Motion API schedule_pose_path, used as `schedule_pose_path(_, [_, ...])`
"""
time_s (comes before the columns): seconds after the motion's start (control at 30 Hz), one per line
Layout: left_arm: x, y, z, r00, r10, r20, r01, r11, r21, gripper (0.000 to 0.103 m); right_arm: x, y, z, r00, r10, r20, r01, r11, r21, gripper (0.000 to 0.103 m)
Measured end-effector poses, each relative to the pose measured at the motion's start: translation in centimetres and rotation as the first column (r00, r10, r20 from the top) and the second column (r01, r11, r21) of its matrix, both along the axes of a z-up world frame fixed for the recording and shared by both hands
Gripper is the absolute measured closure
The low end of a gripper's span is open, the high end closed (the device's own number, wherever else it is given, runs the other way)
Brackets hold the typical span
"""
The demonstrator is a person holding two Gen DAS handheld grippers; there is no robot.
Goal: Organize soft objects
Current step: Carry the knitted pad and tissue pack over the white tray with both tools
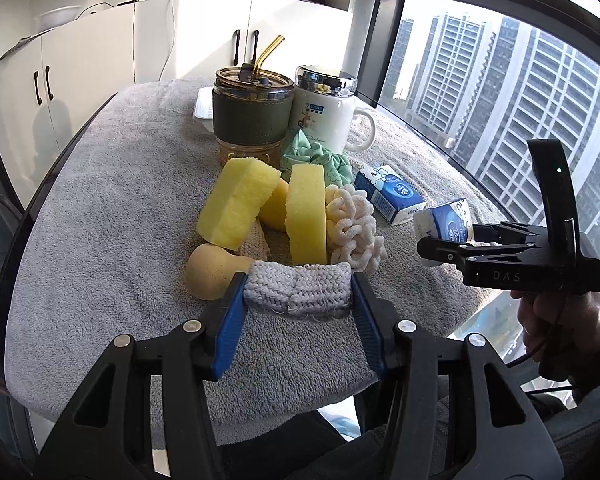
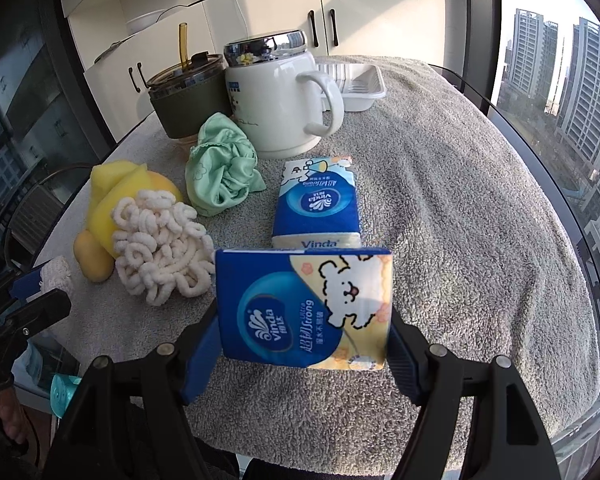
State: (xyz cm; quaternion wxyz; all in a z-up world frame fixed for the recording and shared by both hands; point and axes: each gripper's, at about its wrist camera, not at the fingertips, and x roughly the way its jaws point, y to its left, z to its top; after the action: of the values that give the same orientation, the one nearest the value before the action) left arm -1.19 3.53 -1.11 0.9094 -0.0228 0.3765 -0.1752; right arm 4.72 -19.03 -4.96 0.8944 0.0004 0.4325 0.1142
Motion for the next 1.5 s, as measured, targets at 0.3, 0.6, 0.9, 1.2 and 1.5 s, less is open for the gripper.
schedule_pose_path(0.3, [3.3,3.7,2.4,0.997,0.078,0.029,-0.078,0.997,-0.005,0.054,1.8,-3.3,2.5,0.999,-0.049,0.02,0.05,0.998,-0.04,0.028])
schedule_pose_path(0.6, [6.6,5.5,4.2,0.989,0.122,0.09,-0.124,0.992,0.023,0.054,5.0,-4.1,5.3,0.995,-0.057,0.079,0.062,0.996,-0.064,0.028])
schedule_pose_path(0.9, [14.8,7.7,8.3,0.975,0.103,0.196,-0.121,0.989,0.086,0.054,12.4,-6.2,10.3,0.984,-0.038,0.173,0.058,0.991,-0.117,0.028])
schedule_pose_path(1.2, [26.2,6.3,10.5,0.981,-0.041,0.192,0.005,0.983,0.185,0.054,23.9,-5.6,14.6,0.983,0.091,0.158,-0.062,0.981,-0.183,0.028])
schedule_pose_path(1.5, [35.1,3.8,5.8,0.989,-0.142,0.043,0.129,0.966,0.223,0.054,32.3,-2.4,11.6,0.957,0.291,0.002,-0.287,0.944,-0.164,0.028])
